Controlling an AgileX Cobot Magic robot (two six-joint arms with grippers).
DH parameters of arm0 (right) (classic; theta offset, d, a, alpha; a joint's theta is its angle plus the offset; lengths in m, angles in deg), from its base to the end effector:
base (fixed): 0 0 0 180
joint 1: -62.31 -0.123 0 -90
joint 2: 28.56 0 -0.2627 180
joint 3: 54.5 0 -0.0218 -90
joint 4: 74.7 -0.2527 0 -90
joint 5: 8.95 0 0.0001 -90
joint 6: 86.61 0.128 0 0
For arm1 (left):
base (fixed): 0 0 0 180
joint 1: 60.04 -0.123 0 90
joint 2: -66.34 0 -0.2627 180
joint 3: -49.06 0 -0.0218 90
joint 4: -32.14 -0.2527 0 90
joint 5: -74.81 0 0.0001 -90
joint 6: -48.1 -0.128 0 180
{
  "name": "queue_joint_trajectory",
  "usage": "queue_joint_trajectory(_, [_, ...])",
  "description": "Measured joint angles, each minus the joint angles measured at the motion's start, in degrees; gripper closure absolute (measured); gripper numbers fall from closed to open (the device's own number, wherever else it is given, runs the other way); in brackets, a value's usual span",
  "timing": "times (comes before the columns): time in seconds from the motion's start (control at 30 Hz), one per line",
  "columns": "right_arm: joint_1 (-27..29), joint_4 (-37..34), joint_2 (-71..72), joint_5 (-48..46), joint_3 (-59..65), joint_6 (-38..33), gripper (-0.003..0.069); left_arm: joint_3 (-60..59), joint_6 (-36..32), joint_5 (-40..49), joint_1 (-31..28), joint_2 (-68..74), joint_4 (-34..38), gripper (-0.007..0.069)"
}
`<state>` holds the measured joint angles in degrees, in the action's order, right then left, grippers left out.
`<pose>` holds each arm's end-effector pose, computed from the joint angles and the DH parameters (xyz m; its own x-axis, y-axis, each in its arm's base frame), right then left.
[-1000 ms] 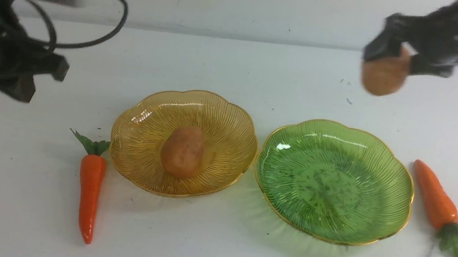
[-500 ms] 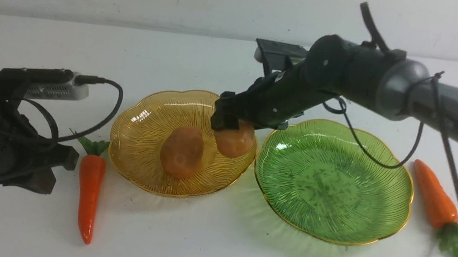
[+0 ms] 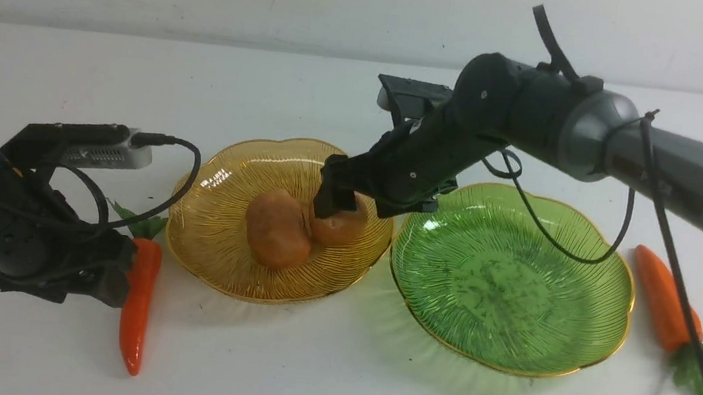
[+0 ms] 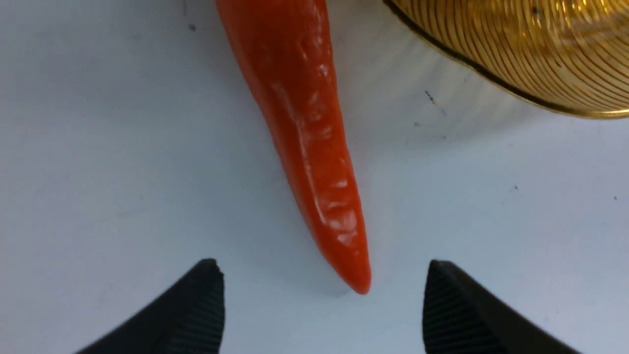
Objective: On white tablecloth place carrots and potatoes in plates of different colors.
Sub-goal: 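Pick up the carrot from the table and place it on the green plate with the left gripper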
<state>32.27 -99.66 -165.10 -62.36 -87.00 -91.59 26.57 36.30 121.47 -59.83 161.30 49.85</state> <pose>0.4046 0.2841 0.1546 -0.8786 -0.3095 -0.3638 -0.4432 0.8123 0.3792 0.2939 -0.0294 0.1684 -0.9555 -0.0061 -0.2950 0.0599 0.9750 -0.2142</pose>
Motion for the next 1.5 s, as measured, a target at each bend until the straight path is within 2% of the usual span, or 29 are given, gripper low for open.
queue_joint_trajectory(0.1, [0.37, 5.15, 0.71, -11.3, -9.52, 1.83, 0.0004, 0.0, -2.22, -3.32, 1.84, 1.62, -0.05, 0.0088])
queue_joint_trajectory(0.17, [0.85, 10.17, 1.57, -15.68, -15.22, 3.4, 0.0014, 0.0, -2.63, -6.07, 3.42, 3.16, -0.3, 0.0078])
queue_joint_trajectory(0.37, [2.92, 20.46, 6.38, -17.45, -19.45, 8.27, 0.0053, 0.0, -0.53, -9.92, 4.71, 8.88, -1.63, 0.0078])
queue_joint_trajectory(0.5, [6.8, 24.97, 16.52, -18.28, -13.54, 10.0, 0.015, 0.0, 2.67, -10.3, 4.71, 14.31, -4.83, 0.0085])
queue_joint_trajectory(0.6, [9.14, 26.55, 23.64, -18.46, -6.81, 10.0, 0.0218, 0.35, 3.26, -10.73, 4.71, 15.37, -6.37, 0.0165])
queue_joint_trajectory(0.7, [11.19, 27.83, 27.76, -18.51, -2.07, 9.94, 0.0272, 0.58, 3.32, -10.72, 4.71, 15.42, -7.78, 0.0282])
queue_joint_trajectory(0.77, [13.51, 28.62, 31.13, -18.51, 2.39, 9.9, 0.0329, 0.85, 3.67, -9.37, 4.36, 15.42, -9.36, 0.0426])
queue_joint_trajectory(0.9, [21.56, 28.93, 37.51, -18.46, 16.06, 9.9, 0.0485, 2.49, 6.35, -3.61, 2.85, 12.94, -11.85, 0.0448])
queue_joint_trajectory(1.0, [26.8, 28.28, 39.03, -18.46, 24.59, 9.9, 0.0538, 4.02, 7.43, -1.6, 2.14, 8.71, -12.52, 0.0449])
queue_joint_trajectory(1.1, [30.39, 27.32, 39.06, -18.41, 30.42, 9.74, 0.0545, 6.18, 7.78, -1.51, 2.83, 3.46, -10.5, 0.0449])
queue_joint_trajectory(1.2, [32.64, 25.92, 39.0, -17.6, 34.41, 8.56, 0.0522, 8.44, 6.91, -2.29, 6.01, 0.41, -6.53, 0.0449])
queue_joint_trajectory(1.3, [33.65, 23.83, 38.09, -12.24, 38.41, 5.56, 0.0409, 12.95, 5.16, -2.55, 14.03, 0.2, -0.59, 0.045])
queue_joint_trajectory(1.37, [33.65, 23.53, 37.51, -10.89, 38.78, 4.98, 0.0376, 14.56, 5.14, -2.78, 17.29, 1.08, 0.37, 0.045])
queue_joint_trajectory(1.47, [33.65, 23.28, 33.43, -7.1, 39.1, 4.63, 0.0237, 21.71, 4.74, -4.02, 25.95, 7.15, 1.41, 0.0452])
queue_joint_trajectory(1.5, [33.65, 23.28, 32.61, -6.25, 39.1, 4.63, 0.0213, 23.52, 4.74, -4.2, 27.71, 8.47, 1.4, 0.0454])
